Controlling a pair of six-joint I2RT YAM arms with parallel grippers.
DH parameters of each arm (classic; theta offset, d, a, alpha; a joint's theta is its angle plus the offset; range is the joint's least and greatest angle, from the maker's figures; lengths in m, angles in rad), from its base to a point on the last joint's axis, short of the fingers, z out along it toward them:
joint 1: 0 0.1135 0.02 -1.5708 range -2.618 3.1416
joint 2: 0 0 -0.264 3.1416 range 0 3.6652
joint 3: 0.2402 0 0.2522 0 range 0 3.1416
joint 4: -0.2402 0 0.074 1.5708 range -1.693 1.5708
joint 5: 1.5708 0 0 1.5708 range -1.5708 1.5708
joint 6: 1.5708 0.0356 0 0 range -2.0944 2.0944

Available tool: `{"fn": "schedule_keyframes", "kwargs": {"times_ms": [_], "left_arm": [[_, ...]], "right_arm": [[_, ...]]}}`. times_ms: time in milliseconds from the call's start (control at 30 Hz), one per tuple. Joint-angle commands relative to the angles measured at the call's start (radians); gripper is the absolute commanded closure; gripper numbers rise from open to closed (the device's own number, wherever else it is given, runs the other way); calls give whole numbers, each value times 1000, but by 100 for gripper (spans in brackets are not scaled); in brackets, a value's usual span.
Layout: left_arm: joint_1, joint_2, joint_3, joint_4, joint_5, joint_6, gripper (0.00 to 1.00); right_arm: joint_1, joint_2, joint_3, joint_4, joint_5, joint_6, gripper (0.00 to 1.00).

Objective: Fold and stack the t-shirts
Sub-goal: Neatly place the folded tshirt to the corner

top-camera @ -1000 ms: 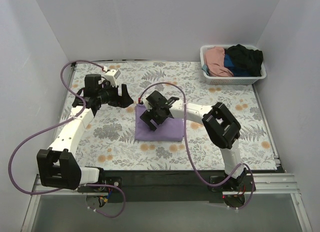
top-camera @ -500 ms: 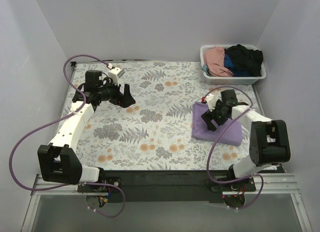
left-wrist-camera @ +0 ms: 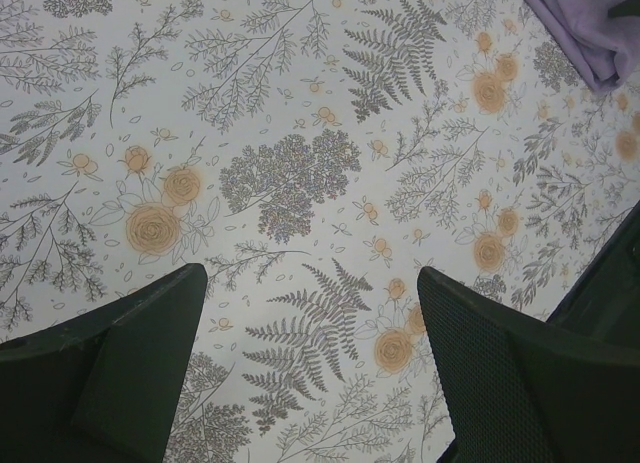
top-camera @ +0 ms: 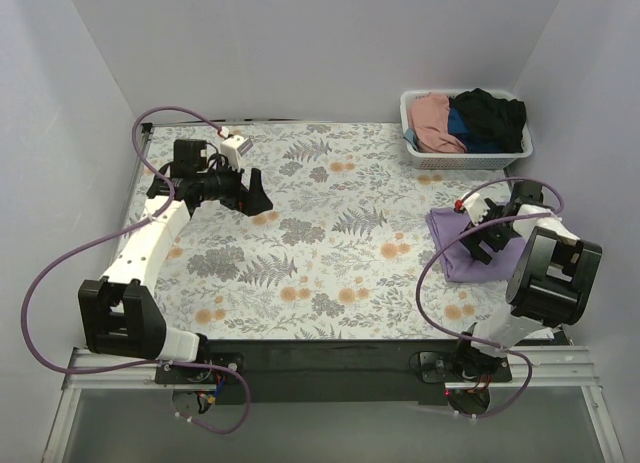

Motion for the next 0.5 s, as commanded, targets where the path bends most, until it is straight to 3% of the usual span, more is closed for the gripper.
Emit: {"fn": "schedule_keyframes", "kwargs": {"times_ms": [0, 233, 333, 467], "left_arm": [[2, -11, 43, -28, 8, 20, 14], [2, 14, 67, -24, -25, -29, 14], [3, 20, 89, -11, -77, -86, 14], [2, 101, 191, -109, -129, -173, 14]], "right_arm": [[-50, 132, -57, -56, 262, -214, 3], [-50, 94, 18, -157, 183, -96, 2], [-46, 34, 104, -254, 101, -49, 2], [-29, -61, 326, -415, -17, 54, 2]]}}
